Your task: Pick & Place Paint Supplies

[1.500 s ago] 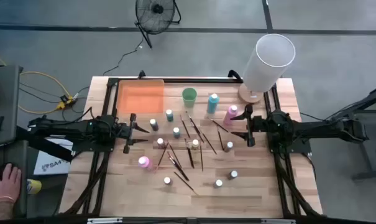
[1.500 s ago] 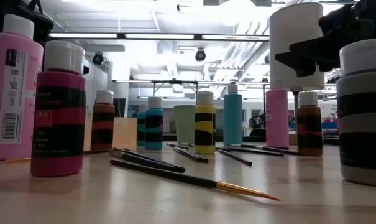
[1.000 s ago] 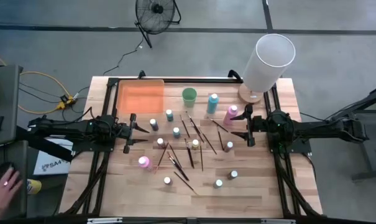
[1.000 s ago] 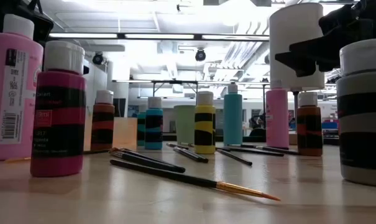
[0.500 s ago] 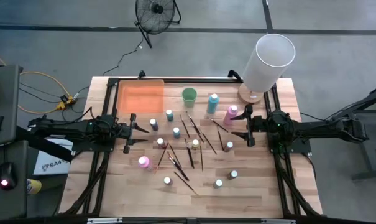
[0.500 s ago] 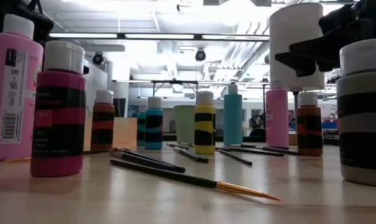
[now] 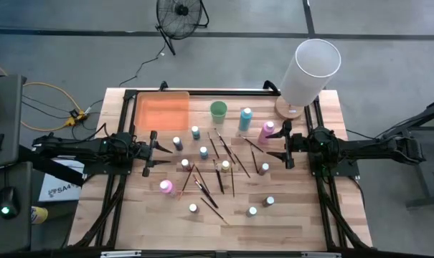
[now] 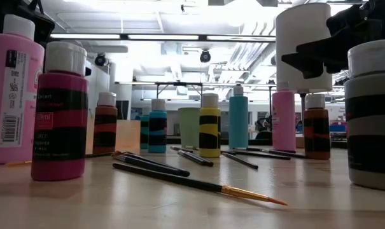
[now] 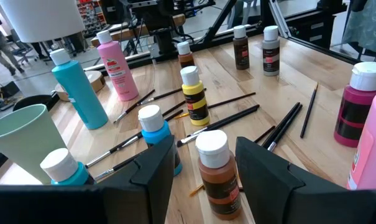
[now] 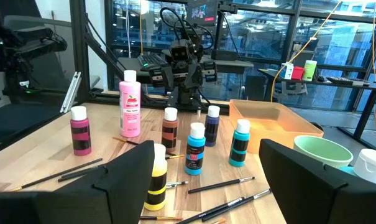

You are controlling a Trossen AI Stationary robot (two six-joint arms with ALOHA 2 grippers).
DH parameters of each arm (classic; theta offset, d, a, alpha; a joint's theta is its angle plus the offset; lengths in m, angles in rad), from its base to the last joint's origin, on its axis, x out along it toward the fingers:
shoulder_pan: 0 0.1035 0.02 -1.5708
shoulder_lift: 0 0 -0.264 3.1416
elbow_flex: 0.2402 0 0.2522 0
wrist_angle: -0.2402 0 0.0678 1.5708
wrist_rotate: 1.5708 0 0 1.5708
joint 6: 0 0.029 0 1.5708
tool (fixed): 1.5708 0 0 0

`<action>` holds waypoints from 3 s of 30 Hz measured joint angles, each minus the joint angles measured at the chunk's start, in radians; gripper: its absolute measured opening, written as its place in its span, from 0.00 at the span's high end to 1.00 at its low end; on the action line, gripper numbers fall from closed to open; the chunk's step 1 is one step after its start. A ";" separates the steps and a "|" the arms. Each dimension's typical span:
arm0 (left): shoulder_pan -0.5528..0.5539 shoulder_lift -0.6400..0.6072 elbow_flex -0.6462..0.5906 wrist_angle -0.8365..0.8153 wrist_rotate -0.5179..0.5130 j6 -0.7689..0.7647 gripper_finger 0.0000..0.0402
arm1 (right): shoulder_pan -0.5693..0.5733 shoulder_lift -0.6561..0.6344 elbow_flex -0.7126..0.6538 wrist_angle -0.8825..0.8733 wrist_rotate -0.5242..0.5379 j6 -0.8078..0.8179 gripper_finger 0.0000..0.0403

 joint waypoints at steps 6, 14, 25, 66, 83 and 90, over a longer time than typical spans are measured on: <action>0.000 0.000 -0.001 0.003 -0.134 0.007 0.59 | 0.000 0.000 0.000 0.000 0.000 0.000 0.29; 0.000 0.000 -0.001 0.012 -0.234 0.016 0.59 | 0.000 0.000 0.000 0.000 0.000 0.000 0.29; 0.000 0.000 0.000 0.010 -0.232 0.054 0.59 | 0.000 0.000 0.000 0.000 0.000 0.000 0.29; 0.000 0.313 0.379 -0.204 -0.252 -0.550 0.56 | 0.000 0.000 0.000 0.000 0.000 0.000 0.29; 0.034 1.025 0.956 -0.891 -0.385 -0.632 0.29 | 0.000 0.000 0.000 0.000 0.000 0.000 0.29; 0.169 1.259 1.209 -1.156 -0.231 -0.753 0.35 | 0.000 0.000 0.000 0.000 0.000 0.000 0.29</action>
